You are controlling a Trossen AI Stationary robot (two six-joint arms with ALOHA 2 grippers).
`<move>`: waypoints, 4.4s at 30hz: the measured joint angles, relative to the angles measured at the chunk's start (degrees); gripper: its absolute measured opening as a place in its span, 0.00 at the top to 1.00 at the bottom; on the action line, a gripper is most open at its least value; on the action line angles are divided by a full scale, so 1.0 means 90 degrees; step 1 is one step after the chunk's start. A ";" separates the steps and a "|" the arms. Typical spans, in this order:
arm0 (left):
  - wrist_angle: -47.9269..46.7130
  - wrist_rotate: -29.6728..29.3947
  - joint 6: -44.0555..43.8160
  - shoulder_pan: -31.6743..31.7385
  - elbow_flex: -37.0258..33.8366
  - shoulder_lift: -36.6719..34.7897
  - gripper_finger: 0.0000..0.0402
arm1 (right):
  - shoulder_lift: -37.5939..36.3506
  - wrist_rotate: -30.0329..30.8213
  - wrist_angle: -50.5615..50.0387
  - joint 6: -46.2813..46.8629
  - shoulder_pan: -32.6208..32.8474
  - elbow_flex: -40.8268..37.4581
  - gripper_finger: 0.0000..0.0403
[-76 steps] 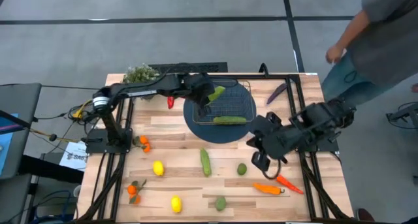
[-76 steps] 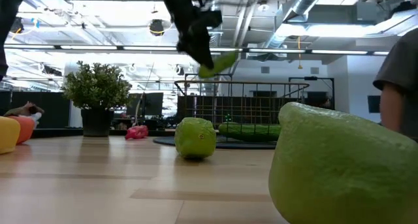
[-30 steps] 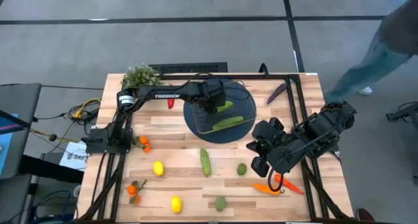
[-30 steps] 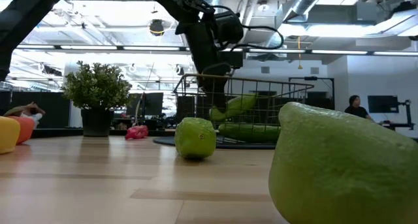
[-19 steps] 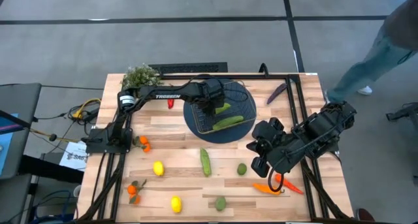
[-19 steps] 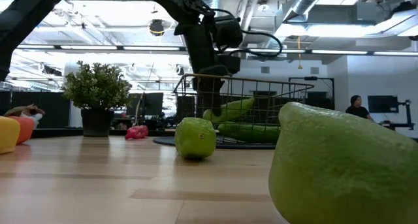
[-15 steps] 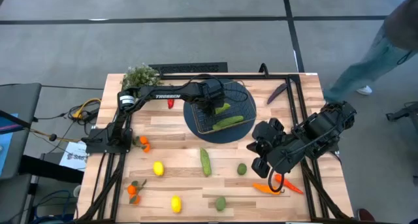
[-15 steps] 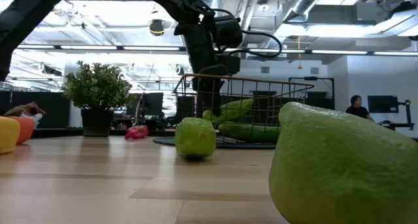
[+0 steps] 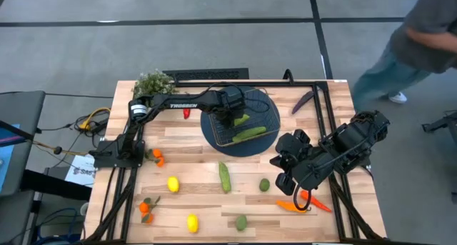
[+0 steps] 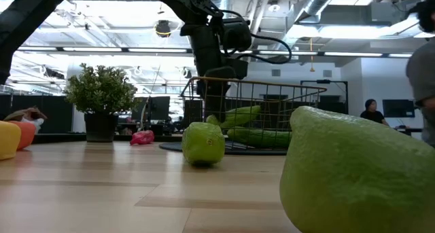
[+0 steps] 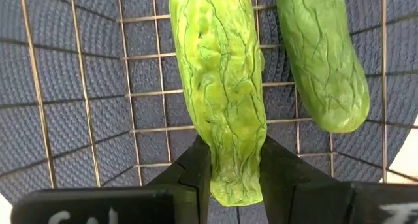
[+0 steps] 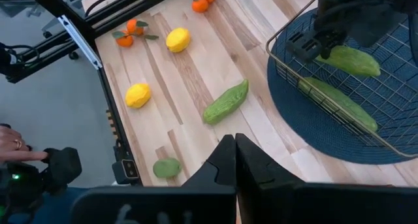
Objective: Build produce basket
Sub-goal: Put the top cucumber into the wire basket, then put the carrot into the wire basket
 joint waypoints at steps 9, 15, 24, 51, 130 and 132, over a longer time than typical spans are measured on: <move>0.0041 0.0001 -0.0172 -0.0002 0.0000 0.0000 0.79 | 0.0000 -0.0153 0.0044 0.0002 0.0000 0.0001 0.98; 0.0053 0.0083 -0.0265 -0.0002 0.0000 0.0000 0.67 | 0.0000 -0.0168 0.0075 -0.0002 0.0000 0.0000 0.98; 0.0170 0.0156 -0.0289 -0.0010 -0.0005 0.0000 0.56 | 0.0000 -0.0237 0.0075 -0.0044 0.0000 0.0001 0.98; -0.0407 -0.0867 -0.0997 -0.1073 -0.0002 -0.3999 0.55 | -0.0035 -0.3158 -0.0029 0.1358 -0.0070 -0.2072 0.93; -0.1376 -0.2072 -0.2268 -0.1671 -0.0002 -0.4796 0.55 | -0.1664 -0.3475 0.6194 0.4930 0.1327 -1.0071 0.83; -0.1419 -0.2072 -0.2268 -0.1671 -0.0002 -0.4796 0.55 | -0.1664 -0.3475 0.6176 0.4644 0.1155 -0.9911 0.83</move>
